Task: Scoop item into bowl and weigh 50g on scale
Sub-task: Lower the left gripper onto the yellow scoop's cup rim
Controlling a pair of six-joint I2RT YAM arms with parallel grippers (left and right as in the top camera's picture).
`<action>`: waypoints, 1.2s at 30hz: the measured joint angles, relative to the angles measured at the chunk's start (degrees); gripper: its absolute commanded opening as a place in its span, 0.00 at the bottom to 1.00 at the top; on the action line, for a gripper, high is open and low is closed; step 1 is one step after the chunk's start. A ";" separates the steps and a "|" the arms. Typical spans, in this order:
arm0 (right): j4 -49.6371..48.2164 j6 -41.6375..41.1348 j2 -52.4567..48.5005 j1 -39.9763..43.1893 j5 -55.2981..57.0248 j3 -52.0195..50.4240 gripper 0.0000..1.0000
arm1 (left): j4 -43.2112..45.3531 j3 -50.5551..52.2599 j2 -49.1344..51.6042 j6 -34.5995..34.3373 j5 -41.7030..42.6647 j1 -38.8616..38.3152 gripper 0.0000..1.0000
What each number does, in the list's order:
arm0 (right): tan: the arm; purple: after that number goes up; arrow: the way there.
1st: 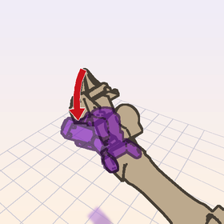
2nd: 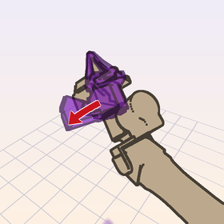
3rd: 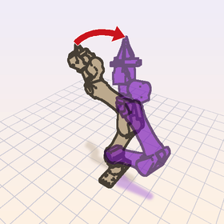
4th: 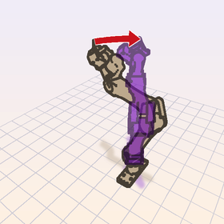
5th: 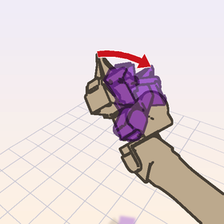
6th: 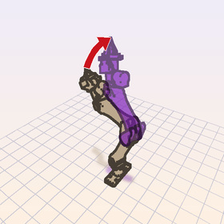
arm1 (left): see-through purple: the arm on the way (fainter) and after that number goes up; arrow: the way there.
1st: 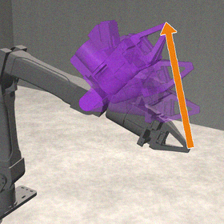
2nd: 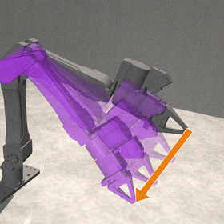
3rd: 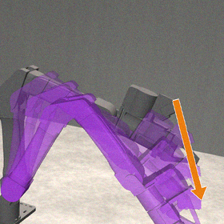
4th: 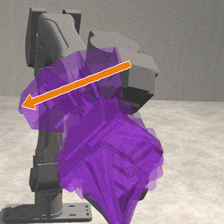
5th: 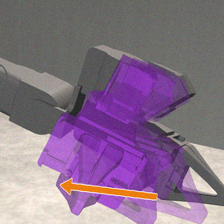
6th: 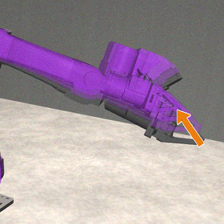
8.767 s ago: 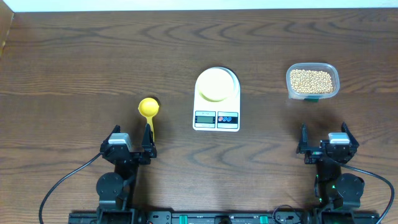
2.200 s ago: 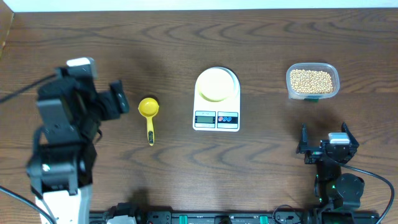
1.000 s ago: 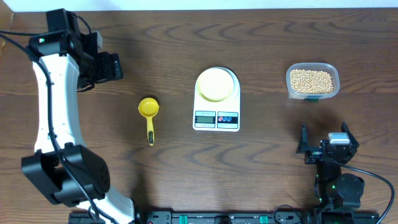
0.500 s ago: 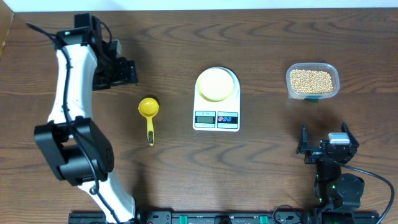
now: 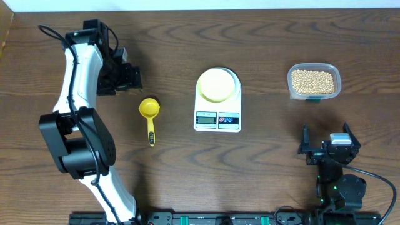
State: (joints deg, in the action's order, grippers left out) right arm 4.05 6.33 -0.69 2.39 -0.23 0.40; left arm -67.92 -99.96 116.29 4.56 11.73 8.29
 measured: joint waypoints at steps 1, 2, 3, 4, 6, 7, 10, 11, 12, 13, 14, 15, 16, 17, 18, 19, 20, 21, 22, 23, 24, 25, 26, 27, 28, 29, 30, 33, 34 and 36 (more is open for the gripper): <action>0.00 0.00 0.00 0.00 0.00 0.00 0.99 | -0.04 0.44 0.00 0.00 0.00 0.00 0.87; 0.00 0.00 0.00 0.00 0.00 0.00 0.99 | 0.04 0.94 0.00 0.00 -0.02 -0.02 0.87; 0.00 0.00 0.00 0.00 0.00 0.00 0.99 | 0.04 1.70 0.00 0.00 0.00 -0.11 0.87; 0.00 0.00 0.00 0.00 0.00 0.00 0.99 | 0.24 2.12 0.00 0.00 0.00 -0.13 0.87; 0.00 0.00 0.00 0.00 0.00 0.00 0.99 | 1.36 3.48 0.00 0.00 0.00 -0.31 0.87; 0.00 0.00 0.00 0.00 0.00 0.00 0.99 | 1.92 4.20 0.00 0.00 -0.02 -0.50 0.87; 0.00 0.00 0.00 0.00 0.00 0.00 0.99 | 3.85 6.05 0.00 0.00 0.00 -1.29 0.87; 0.00 0.00 0.00 0.00 0.00 0.00 0.99 | 4.44 6.71 0.00 0.00 0.00 -1.79 0.87; -0.02 0.00 0.00 0.00 0.00 0.00 0.99 | 4.83 7.02 0.00 0.02 0.00 -2.16 0.87; 0.00 0.00 0.00 0.00 0.00 0.00 0.99 | 5.44 7.30 0.00 0.00 0.00 -2.47 0.87; 0.00 0.00 0.00 0.00 0.00 0.00 0.99 | 6.01 7.61 0.00 0.02 0.02 -2.73 0.87; 0.00 0.00 0.00 0.00 0.00 0.00 0.99 | 7.02 8.20 0.00 0.02 0.02 -2.97 0.87; 0.00 0.00 0.00 0.00 0.00 0.00 0.99 | 7.65 8.72 0.00 0.02 0.02 -3.08 0.87; 0.00 0.00 0.00 0.00 0.00 0.00 0.99 | 8.00 9.07 0.00 0.02 0.00 -3.10 0.87; 0.00 0.00 0.00 0.00 0.00 0.00 0.99 | 8.72 9.66 0.00 0.02 0.00 -3.10 0.87; 0.00 0.00 0.00 0.00 0.00 0.00 0.99 | 9.07 10.10 0.00 0.02 -0.04 -3.10 0.87; 0.00 0.00 0.00 0.00 0.00 0.00 0.99 | 9.31 10.60 0.00 0.02 -0.07 -3.10 0.87; -0.02 0.00 0.00 0.00 0.00 0.00 0.99 | 9.33 11.08 0.00 0.02 -0.26 -3.10 0.87; 0.00 0.00 0.00 0.00 0.00 0.00 0.99 | 9.29 11.56 0.00 0.02 -0.48 -3.10 0.87; -0.02 0.00 0.00 0.00 0.00 0.00 0.99 | 9.31 12.02 0.00 0.00 -0.70 -3.10 0.87; 0.00 0.00 0.00 0.00 0.00 0.00 0.99 | 9.31 12.35 0.00 0.02 -0.94 -3.10 0.87; 0.00 0.00 0.00 0.00 0.00 0.00 0.99 | 9.31 12.70 0.00 0.02 -1.16 -3.10 0.87; 0.00 0.00 0.00 0.00 0.00 0.00 0.99 | 9.33 12.96 0.00 0.02 -1.33 -3.10 0.87; 0.00 0.00 0.00 0.00 0.00 0.00 0.99 | 9.33 13.16 0.00 0.02 -1.40 -3.10 0.87; 0.00 0.00 0.00 0.00 0.00 0.00 0.99 | 9.29 13.29 0.00 0.02 -1.49 -3.10 0.87; 0.00 0.00 0.00 0.00 0.00 0.00 0.99 | 9.42 13.35 0.00 0.02 -1.55 -3.10 0.87; 0.00 0.00 0.00 0.00 0.00 0.00 0.99 | 9.55 13.38 0.00 0.02 -1.55 -3.10 0.87; 0.00 0.00 0.00 0.00 0.00 0.00 0.99 | 10.60 13.53 0.00 0.02 -1.57 -3.10 0.87; 0.00 0.00 0.00 0.00 0.00 0.00 0.99 | 11.23 13.79 0.00 0.02 -1.57 -3.10 0.87; 0.00 0.00 0.00 0.00 0.00 0.00 0.99 | 11.89 14.34 0.00 0.02 -1.57 -3.10 0.87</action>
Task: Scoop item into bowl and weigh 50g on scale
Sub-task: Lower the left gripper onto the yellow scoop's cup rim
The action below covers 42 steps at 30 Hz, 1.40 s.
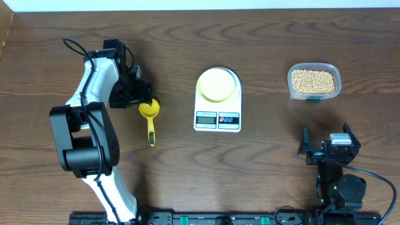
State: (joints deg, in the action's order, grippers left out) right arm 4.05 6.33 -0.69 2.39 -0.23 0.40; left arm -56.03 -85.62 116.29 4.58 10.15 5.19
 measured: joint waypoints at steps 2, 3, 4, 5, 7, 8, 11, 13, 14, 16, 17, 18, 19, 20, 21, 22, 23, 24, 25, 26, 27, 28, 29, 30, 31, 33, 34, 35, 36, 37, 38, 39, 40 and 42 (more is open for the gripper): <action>0.00 0.00 0.00 0.00 0.00 0.00 0.99 | 0.79 0.61 0.00 0.00 0.00 0.00 0.87; 0.00 0.00 0.00 0.00 0.00 0.00 0.99 | 1.03 0.76 0.00 0.00 0.00 0.00 0.87; 0.00 0.00 0.00 0.00 0.00 0.00 0.99 | 1.09 0.79 0.00 0.00 -0.02 0.00 0.87; 0.00 0.00 0.00 0.00 0.00 0.00 0.99 | 1.22 0.79 0.00 0.00 0.00 0.00 0.87; 0.00 0.00 0.00 0.00 0.00 0.00 0.99 | 1.55 0.79 0.00 0.00 0.00 0.00 0.87; 0.00 0.00 0.00 0.00 0.00 0.00 0.99 | 1.64 0.79 0.00 0.00 0.00 0.00 0.87; 0.00 0.00 0.00 0.00 0.00 0.00 0.99 | 1.68 0.79 0.00 0.00 0.00 0.00 0.87; 0.00 0.00 0.00 0.00 0.00 0.00 0.99 | 1.86 0.79 0.00 0.00 0.00 0.00 0.87; 0.00 0.00 0.00 0.00 0.00 0.00 0.99 | 2.03 0.79 0.00 0.00 0.00 0.00 0.87; 0.00 0.00 0.00 0.00 0.00 0.00 0.99 | 2.23 0.79 0.00 0.00 0.00 0.00 0.87; 0.00 0.00 0.00 0.00 0.00 0.00 0.99 | 2.34 0.79 0.00 0.00 0.00 0.00 0.87; 0.00 0.00 0.00 0.00 0.00 0.00 0.99 | 2.49 0.81 0.00 0.00 0.00 0.00 0.87; 0.00 0.00 0.00 0.00 0.00 0.00 0.99 | 2.58 0.79 0.00 0.00 0.00 0.00 0.87; 0.00 0.00 0.00 0.00 0.00 0.00 0.99 | 2.60 0.79 0.00 0.00 0.00 0.00 0.87; 0.00 0.00 0.00 0.00 0.00 0.00 0.99 | 2.60 0.81 0.00 0.00 0.00 0.00 0.87; 0.00 0.00 0.00 0.00 0.00 0.00 0.99 | 2.60 0.79 0.00 0.00 0.00 0.00 0.87; 0.00 0.00 0.00 0.00 0.00 0.00 0.99 | 2.60 0.79 0.00 0.00 0.00 0.00 0.87; 0.00 0.00 0.00 0.00 0.00 0.00 0.99 | 2.60 0.79 0.00 0.00 0.00 0.00 0.87; 0.00 0.00 0.00 0.00 0.00 0.00 0.99 | 2.60 0.79 0.00 0.00 0.00 0.00 0.87; 0.00 0.00 0.00 0.00 0.00 0.00 0.99 | 2.60 0.79 0.00 0.00 0.00 0.00 0.87; 0.00 0.00 0.00 0.00 0.00 0.00 0.99 | 2.60 0.79 0.00 0.00 0.00 0.00 0.87; 0.00 0.00 0.00 0.00 0.00 0.00 0.99 | 2.64 0.81 0.00 0.00 0.00 0.00 0.87; 0.00 0.00 0.00 0.00 0.00 0.00 0.99 | 2.75 0.81 0.00 0.00 0.00 0.00 0.87; 0.00 0.00 0.00 0.00 0.00 0.00 0.99 | 2.97 0.90 0.00 0.00 0.00 0.00 0.87; 0.00 0.00 0.00 0.00 0.00 0.00 0.99 | 3.37 1.07 0.00 0.00 0.00 0.00 0.87; 0.00 0.00 0.00 0.00 0.00 0.00 0.99 | 4.50 2.10 0.00 0.00 0.02 0.00 0.87; 0.00 0.00 0.00 0.00 0.00 0.00 0.99 | 5.07 2.84 0.00 0.00 0.00 0.00 0.87; 0.00 0.00 0.00 0.00 0.00 0.00 0.99 | 5.51 3.72 0.00 0.00 -0.02 0.00 0.87; 0.00 0.00 0.00 0.00 0.00 0.00 0.99 | 5.79 4.59 0.00 0.00 0.00 0.00 0.87; 0.00 0.00 0.00 0.00 0.00 0.00 0.99 | 6.12 5.29 0.00 0.00 0.00 0.00 0.87; 0.00 0.00 0.00 0.00 0.00 0.00 0.99 | 6.43 5.97 0.00 0.00 0.02 0.00 0.87; 0.00 0.00 0.00 0.00 0.00 0.00 0.99 | 6.67 6.54 0.00 0.00 0.00 0.00 0.87; 0.00 0.00 0.00 0.00 0.00 0.00 0.99 | 6.84 7.06 0.00 0.00 0.00 0.00 0.87; 0.00 0.00 0.00 0.00 0.00 0.00 0.99 | 7.02 7.43 0.00 0.00 -0.15 0.00 0.87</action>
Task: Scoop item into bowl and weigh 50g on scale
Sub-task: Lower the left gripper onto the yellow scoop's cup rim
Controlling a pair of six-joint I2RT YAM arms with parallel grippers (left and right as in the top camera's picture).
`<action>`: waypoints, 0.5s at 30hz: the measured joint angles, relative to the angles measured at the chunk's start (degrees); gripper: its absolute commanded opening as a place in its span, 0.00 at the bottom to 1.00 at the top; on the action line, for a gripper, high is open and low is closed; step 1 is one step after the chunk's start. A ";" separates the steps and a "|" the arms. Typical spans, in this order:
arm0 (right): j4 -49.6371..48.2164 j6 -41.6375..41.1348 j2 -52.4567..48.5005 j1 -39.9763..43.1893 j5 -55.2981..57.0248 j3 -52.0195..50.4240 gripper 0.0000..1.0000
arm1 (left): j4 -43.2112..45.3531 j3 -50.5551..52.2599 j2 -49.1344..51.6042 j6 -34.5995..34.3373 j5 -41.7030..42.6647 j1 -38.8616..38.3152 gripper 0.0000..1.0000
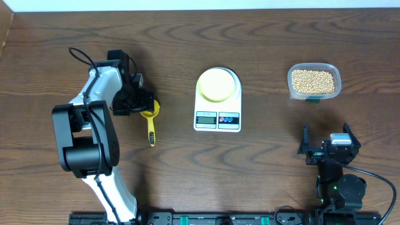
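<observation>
A yellow scoop lies left of the scale, handle toward the table's front. My left gripper is down over the scoop's cup and hides most of it; its fingers look spread, open. The white scale stands mid-table with a pale yellow bowl on its platform. A clear tub of beans sits at the far right. My right gripper rests open near the front right, far from everything.
The left arm's white links curve over the table's left side. Bare brown tabletop lies between the scale and the right arm. Arm bases and a rail line the front edge.
My left gripper has moved slightly right and toward the front, from the cup's left edge to over the cup, now covering most of it. Scoop, scale, bowl, tub and right arm are unchanged.
At first my left gripper hovered at the back left, well clear of the scoop. Then it stood at the left rim of the scoop's cup. Now it sits over the cup. The scoop has stayed in its place throughout, and the right arm stayed parked.
</observation>
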State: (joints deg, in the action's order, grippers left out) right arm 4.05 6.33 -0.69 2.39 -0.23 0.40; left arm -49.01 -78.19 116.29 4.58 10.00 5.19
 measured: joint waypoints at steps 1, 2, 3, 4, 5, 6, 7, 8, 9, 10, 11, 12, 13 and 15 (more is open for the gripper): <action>0.00 0.00 0.00 0.00 0.00 0.00 0.99 | 0.07 0.00 0.00 -0.02 -0.07 0.00 0.87; 0.00 0.00 0.00 0.00 0.00 0.00 0.99 | 0.09 0.00 0.00 0.00 -0.04 0.00 0.87; 0.00 0.00 0.00 0.00 0.00 0.00 0.99 | 0.11 0.00 0.00 -0.02 -0.07 0.00 0.87; 0.00 0.00 0.00 0.00 0.00 0.00 0.99 | 0.15 0.00 0.00 -0.02 -0.04 0.00 0.87; 0.00 0.00 0.00 0.00 0.00 0.00 0.99 | 0.26 0.00 0.00 -0.02 -0.07 0.00 0.87; 0.00 0.00 0.00 0.00 0.00 0.00 0.99 | 0.46 0.00 0.00 0.00 -0.07 0.00 0.87; 0.00 0.00 0.00 0.00 0.00 0.00 0.99 | 0.68 0.00 0.00 -0.02 -0.07 0.00 0.87; 0.00 0.00 0.00 0.00 0.00 0.00 0.99 | 0.90 0.00 0.00 -0.02 -0.07 0.00 0.87; 0.00 0.00 0.00 0.00 0.00 0.00 0.99 | 1.16 0.00 0.00 -0.02 -0.07 0.00 0.87; 0.00 0.00 0.00 0.00 0.00 0.00 0.99 | 1.36 0.00 0.00 -0.02 -0.07 0.00 0.87; 0.00 0.00 0.00 0.00 0.00 0.00 0.99 | 1.49 0.00 0.00 -0.02 -0.09 0.00 0.87; 0.00 0.00 0.00 0.00 0.00 0.00 0.99 | 1.53 0.00 0.00 -0.02 -0.09 0.00 0.87; 0.00 0.00 0.00 0.00 0.00 0.00 0.99 | 1.53 0.00 0.00 -0.02 -0.09 0.00 0.87; 0.00 0.00 0.00 0.00 0.00 0.00 0.99 | 1.53 0.00 0.00 -0.02 -0.09 0.00 0.87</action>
